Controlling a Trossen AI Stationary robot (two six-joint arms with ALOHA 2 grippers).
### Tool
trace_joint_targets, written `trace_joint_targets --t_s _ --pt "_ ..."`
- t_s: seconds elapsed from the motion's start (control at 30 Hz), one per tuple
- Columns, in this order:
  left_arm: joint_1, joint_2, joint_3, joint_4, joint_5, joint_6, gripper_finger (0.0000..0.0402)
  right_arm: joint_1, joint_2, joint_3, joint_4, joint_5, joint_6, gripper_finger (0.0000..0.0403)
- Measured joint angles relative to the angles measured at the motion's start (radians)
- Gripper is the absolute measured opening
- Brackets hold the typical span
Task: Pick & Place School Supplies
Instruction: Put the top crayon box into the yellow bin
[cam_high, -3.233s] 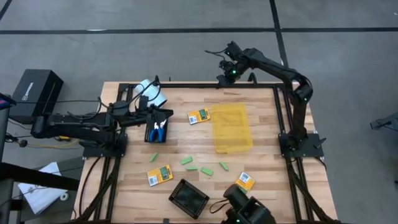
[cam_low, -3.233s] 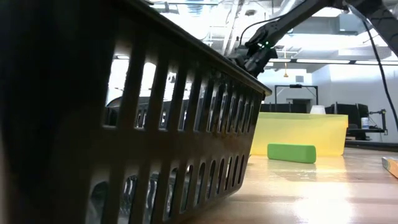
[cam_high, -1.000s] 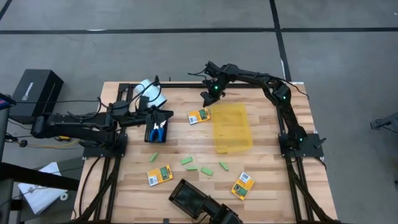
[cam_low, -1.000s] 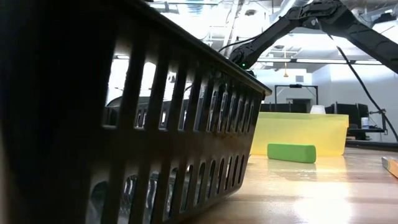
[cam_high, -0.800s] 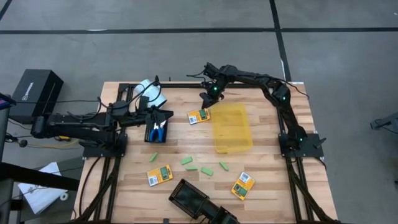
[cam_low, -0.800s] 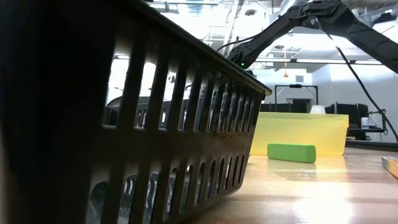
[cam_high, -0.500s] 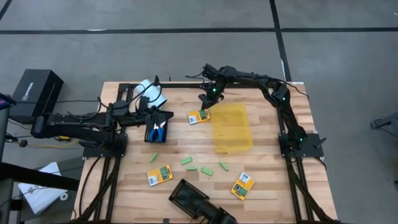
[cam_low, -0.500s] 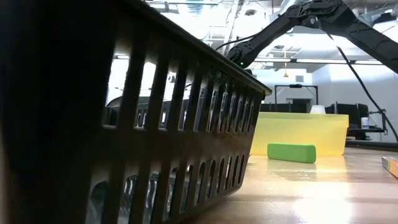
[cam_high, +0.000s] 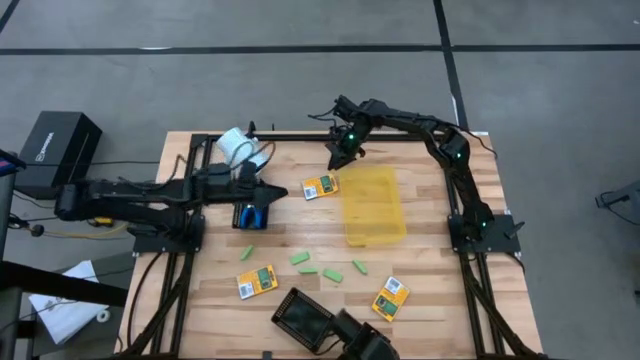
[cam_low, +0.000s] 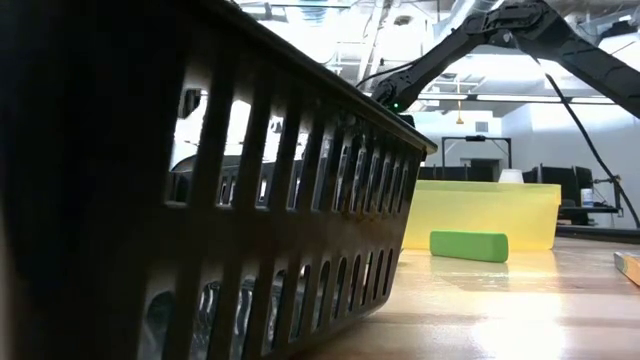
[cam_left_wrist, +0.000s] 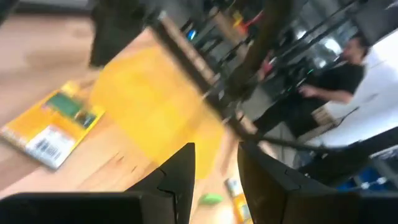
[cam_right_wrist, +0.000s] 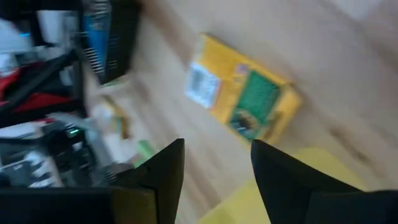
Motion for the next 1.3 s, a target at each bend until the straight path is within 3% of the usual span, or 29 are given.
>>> trace_joint_targets --t_s 0.33,0.63,0.97,1.3 --pt "0.160 0.334 0.019 0.158 0.105 0.058 0.0122 0.001 -0.004 0.211 -0.013 -0.119 0.007 0.0181" --pt "0.289 0.579 0.239 0.184 0.290 0.175 0.0140 -0.029 -0.005 0.405 -0.027 -0.166 0.043 0.0185" --pt "0.297 0.854 0.428 0.181 0.361 0.196 0.0094 -0.061 -0.006 0.513 -0.077 -0.166 0.037 0.0178" --pt "0.293 1.006 0.448 0.175 0.406 0.136 0.0057 -0.061 -0.006 0.518 -0.093 -0.197 0.035 0.0176"
